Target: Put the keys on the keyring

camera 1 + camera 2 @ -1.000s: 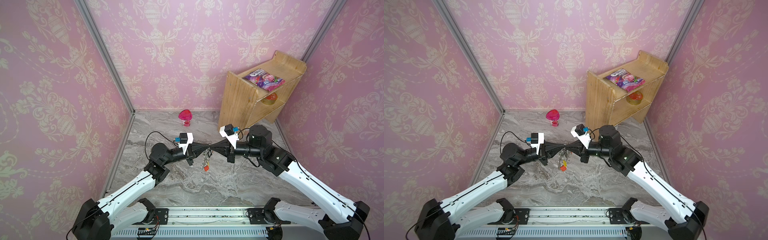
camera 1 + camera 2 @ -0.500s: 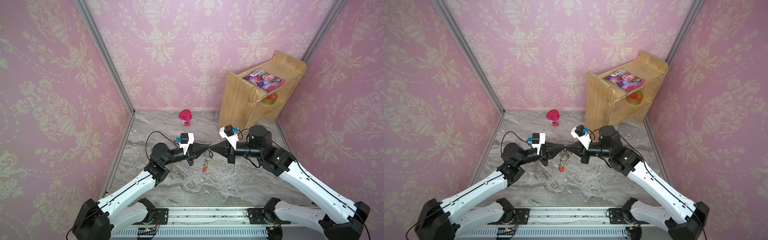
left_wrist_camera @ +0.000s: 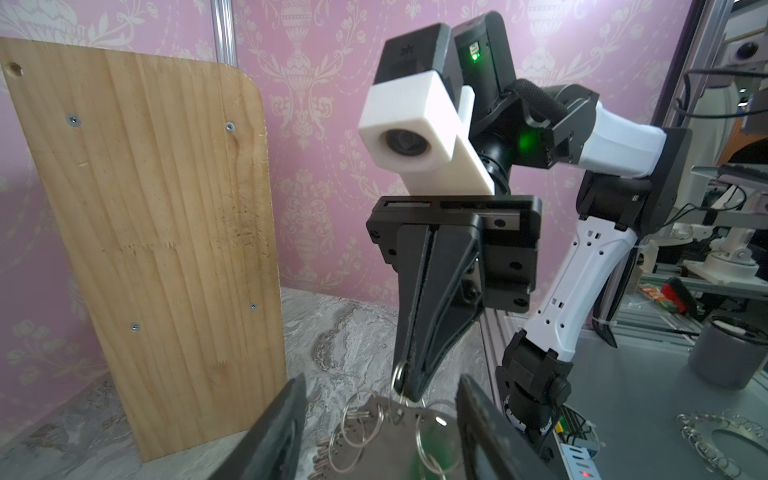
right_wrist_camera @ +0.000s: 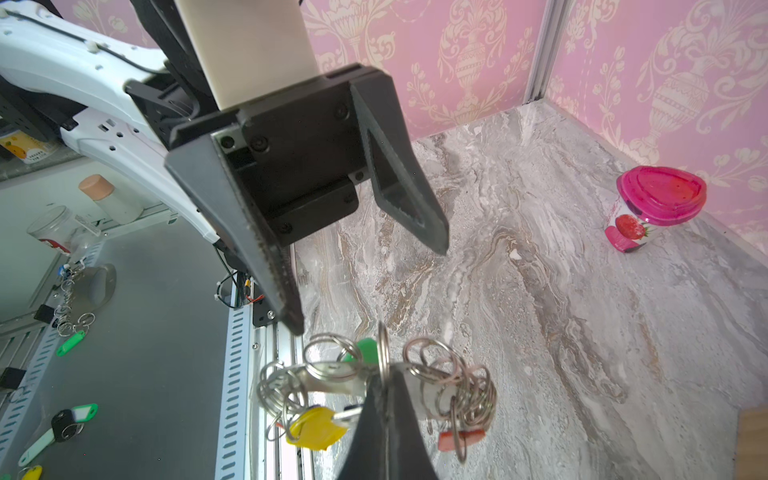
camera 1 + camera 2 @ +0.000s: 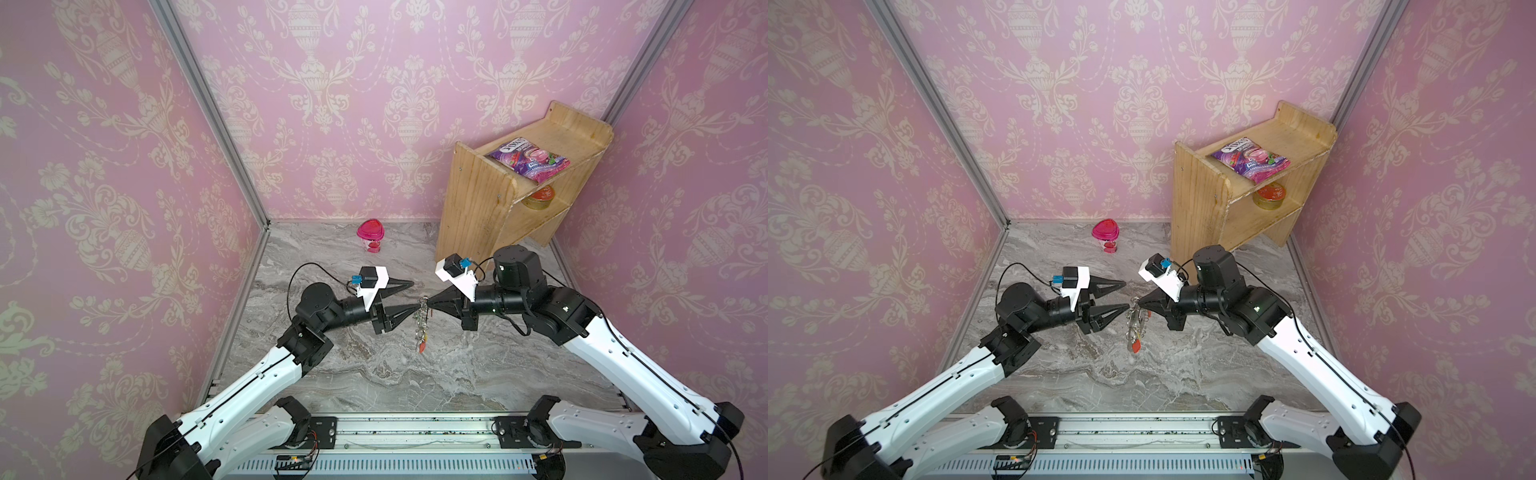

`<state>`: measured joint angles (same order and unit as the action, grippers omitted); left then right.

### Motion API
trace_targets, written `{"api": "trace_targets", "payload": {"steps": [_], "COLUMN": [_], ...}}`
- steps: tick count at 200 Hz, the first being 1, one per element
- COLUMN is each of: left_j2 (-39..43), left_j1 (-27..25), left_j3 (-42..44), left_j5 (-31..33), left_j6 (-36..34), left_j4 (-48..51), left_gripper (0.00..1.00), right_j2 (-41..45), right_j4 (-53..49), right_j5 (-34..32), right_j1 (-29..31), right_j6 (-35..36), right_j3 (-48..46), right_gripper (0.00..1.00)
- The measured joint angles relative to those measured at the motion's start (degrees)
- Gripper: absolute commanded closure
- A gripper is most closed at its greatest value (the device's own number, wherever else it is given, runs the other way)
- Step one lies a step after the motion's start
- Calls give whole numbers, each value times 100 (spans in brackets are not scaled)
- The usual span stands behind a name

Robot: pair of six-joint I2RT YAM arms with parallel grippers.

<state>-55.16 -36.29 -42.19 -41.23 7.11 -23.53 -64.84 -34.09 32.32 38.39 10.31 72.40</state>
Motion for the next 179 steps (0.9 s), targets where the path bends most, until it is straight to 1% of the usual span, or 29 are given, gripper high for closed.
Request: {"api": "trace_targets", "payload": {"steps": [37,63,73,124,179], "left_j2": [-57,-136,-153,-153,-275], "left_j1": [2,2,2,2,-22], "left_j3": [-616,-686,-684,-651,-625], "left_j5": [-26,-48,-44,-46,-57], "left_j6": [-522,-815,-918,-1156,-1180], "left_j4": [1429,2070,2253,2542,2538], "left_gripper": [46,54,56,64,69], "right_j2": [-428,-664,-721,-833,-940], "right_j4": [-654,-960,-1036,-1150,-1145], "right_j5": [-210,-289,-299,-286,-210], "right_j1": [107,216,227,254,264], "right_j6": [232,348,363,372,369], "right_j3": [282,385,417,481,481], "right_gripper": [100,100,100,100,100]}}
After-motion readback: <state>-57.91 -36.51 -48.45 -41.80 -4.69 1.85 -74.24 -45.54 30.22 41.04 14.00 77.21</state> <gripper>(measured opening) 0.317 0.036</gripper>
